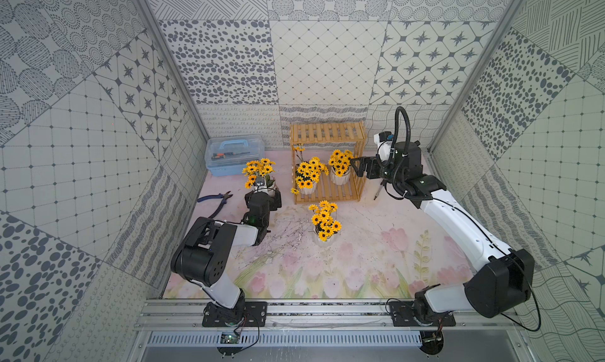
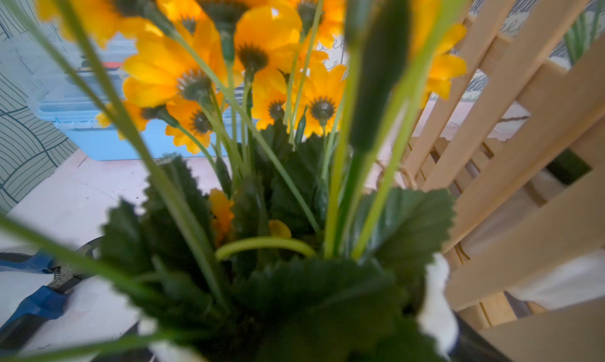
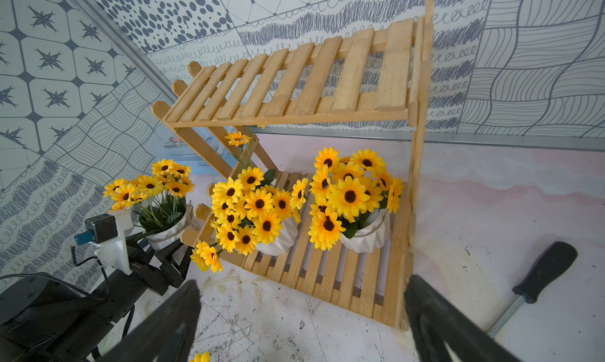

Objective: Take the sunflower pots off the shelves
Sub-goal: Place the sunflower pot at the center of the board.

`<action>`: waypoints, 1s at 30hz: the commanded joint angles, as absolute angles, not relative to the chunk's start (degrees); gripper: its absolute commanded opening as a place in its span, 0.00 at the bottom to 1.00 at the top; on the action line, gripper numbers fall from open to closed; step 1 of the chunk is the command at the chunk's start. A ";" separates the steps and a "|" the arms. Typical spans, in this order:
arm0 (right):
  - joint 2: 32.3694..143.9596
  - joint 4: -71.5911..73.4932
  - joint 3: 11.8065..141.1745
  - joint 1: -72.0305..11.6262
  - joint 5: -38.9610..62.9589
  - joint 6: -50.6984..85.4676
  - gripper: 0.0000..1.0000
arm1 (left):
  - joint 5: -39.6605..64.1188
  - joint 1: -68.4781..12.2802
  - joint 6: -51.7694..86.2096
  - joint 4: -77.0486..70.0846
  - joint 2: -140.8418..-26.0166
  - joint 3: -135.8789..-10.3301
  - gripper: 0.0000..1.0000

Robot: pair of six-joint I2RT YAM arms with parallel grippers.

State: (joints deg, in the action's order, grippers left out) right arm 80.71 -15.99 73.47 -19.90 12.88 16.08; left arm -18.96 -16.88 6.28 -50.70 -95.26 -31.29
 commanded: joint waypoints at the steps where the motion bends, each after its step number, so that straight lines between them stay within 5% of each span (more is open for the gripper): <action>1: 79.32 -13.44 72.86 -20.13 13.18 15.43 0.98 | -20.64 -16.45 8.68 -65.08 -98.78 -32.68 0.00; 30: 80.29 -12.83 73.65 -20.12 14.29 16.15 0.98 | -16.36 -16.56 14.04 -56.63 -102.42 -35.58 0.00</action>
